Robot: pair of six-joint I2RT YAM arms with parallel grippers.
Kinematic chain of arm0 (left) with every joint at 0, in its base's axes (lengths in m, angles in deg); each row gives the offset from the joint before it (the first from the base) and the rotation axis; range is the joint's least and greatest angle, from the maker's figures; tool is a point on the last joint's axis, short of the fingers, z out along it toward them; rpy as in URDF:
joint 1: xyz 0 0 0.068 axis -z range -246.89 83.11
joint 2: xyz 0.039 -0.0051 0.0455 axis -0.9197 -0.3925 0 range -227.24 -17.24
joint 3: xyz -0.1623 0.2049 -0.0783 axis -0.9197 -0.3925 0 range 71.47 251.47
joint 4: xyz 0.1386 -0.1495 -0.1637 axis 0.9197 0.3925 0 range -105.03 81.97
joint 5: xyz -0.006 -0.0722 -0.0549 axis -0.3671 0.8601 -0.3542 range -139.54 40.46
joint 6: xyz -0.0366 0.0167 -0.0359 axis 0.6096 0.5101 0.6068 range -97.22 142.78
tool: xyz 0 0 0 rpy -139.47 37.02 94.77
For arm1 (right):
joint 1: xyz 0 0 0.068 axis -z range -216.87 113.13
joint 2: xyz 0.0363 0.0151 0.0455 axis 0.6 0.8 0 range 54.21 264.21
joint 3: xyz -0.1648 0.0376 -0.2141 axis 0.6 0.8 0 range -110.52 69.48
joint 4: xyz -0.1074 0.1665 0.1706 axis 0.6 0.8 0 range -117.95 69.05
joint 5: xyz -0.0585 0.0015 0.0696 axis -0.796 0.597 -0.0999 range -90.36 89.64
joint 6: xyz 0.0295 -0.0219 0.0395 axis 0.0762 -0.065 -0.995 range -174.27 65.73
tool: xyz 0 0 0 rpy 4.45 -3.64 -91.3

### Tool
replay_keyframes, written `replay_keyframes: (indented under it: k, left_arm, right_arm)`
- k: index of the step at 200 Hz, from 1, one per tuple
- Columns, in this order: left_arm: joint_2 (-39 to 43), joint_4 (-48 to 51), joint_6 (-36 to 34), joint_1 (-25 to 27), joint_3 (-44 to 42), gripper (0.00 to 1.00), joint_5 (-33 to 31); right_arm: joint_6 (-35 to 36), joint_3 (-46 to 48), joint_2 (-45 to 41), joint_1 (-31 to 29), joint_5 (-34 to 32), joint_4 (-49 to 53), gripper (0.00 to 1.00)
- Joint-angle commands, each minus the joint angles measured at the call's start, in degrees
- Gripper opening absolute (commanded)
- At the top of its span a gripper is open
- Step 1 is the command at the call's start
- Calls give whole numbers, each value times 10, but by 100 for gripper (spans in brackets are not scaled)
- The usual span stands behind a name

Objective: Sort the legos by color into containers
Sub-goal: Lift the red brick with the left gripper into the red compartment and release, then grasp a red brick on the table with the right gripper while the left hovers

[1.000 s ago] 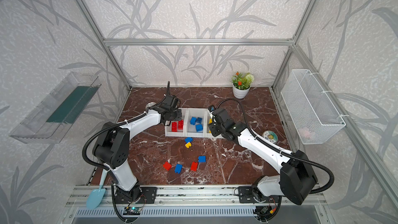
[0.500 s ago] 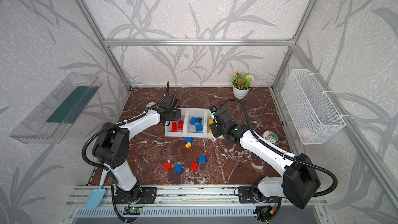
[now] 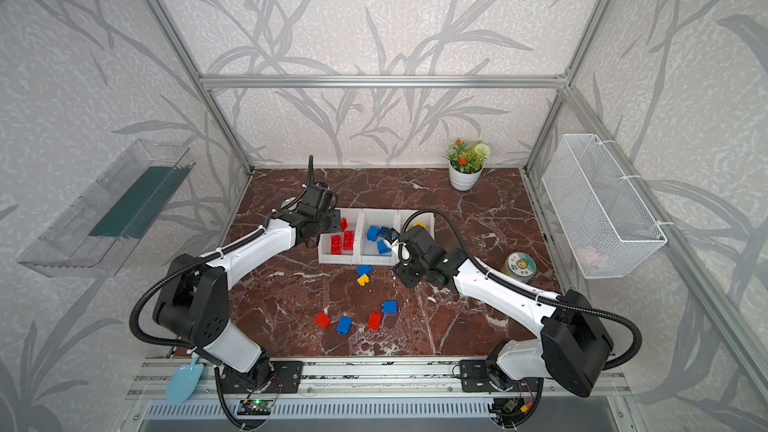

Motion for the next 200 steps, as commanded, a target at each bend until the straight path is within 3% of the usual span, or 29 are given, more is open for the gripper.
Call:
replay_keyframes:
  k: [1,50,87,200]
  left_arm:
    - [30,-18,20,-4,-23,54,-15]
    - [52,-18,30,-7,-42,54,-19]
    - [58,-18,33,-7,-47,54,-15]
    - [70,-24,37,-10,-62,54,-14]
  right_arm:
    - [41,2,28,-45,35,41,58]
    - [52,-4,74,-144,52,35,58]
    - [56,-19,114,-180,44,41,58]
    - [63,-68,187,-196,35,39,57]
